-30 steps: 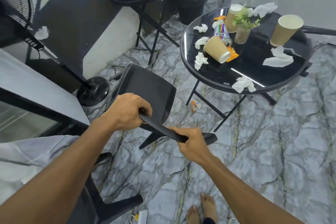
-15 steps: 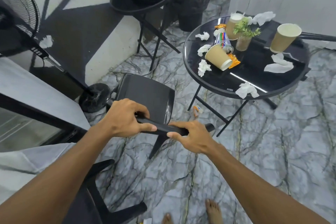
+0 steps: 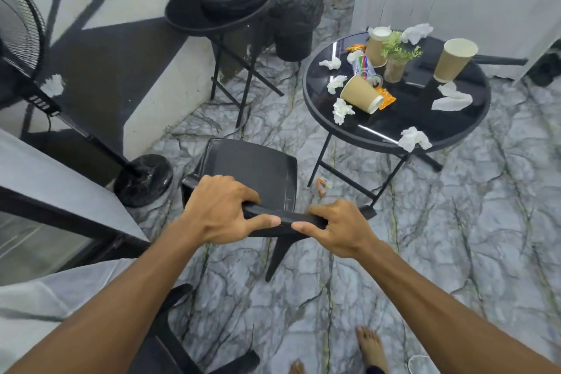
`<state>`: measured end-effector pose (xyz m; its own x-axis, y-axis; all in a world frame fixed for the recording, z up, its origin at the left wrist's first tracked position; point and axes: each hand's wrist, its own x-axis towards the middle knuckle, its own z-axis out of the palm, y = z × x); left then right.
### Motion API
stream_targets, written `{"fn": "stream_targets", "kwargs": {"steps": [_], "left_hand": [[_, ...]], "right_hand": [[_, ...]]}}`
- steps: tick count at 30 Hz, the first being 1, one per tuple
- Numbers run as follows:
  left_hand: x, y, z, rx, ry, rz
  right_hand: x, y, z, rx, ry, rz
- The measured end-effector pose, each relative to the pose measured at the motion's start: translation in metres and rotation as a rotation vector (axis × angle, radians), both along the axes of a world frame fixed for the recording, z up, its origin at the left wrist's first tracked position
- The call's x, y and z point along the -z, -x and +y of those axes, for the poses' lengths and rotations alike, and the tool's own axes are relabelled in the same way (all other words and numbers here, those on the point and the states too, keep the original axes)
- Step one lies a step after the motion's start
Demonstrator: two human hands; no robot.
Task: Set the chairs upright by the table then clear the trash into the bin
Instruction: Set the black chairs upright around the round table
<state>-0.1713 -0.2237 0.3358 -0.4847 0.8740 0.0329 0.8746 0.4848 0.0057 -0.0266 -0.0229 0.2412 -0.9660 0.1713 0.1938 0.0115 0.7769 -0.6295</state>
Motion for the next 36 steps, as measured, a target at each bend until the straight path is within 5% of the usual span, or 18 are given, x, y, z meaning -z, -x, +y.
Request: {"fn": "stream_targets", "kwargs": {"steps": [8,23,29,32,36], "left_hand": [[-0.009,0.013,-0.035,-0.124,0.139,-0.221],[-0.004,-0.024,-0.077,0.071,0.152,-0.268],[-0.002,0.000,-0.049,0.165,0.049,-0.178],[0.005,0.008,-0.040,0.168,0.001,-0.166],[0.018,0.005,-0.047,0.157,-0.134,-0.146]], "right_hand": [[-0.026,0.023,-0.015,-0.049,-0.118,-0.298],[-0.002,-0.039,-0.109,0.258,-0.186,-0.206],[-0.004,-0.033,-0.082,0.107,0.007,-0.173],[0.002,-0.028,-0.076,0.005,-0.102,-0.161],[0.014,-0.026,-0.068,0.069,-0.226,0.095]]}}
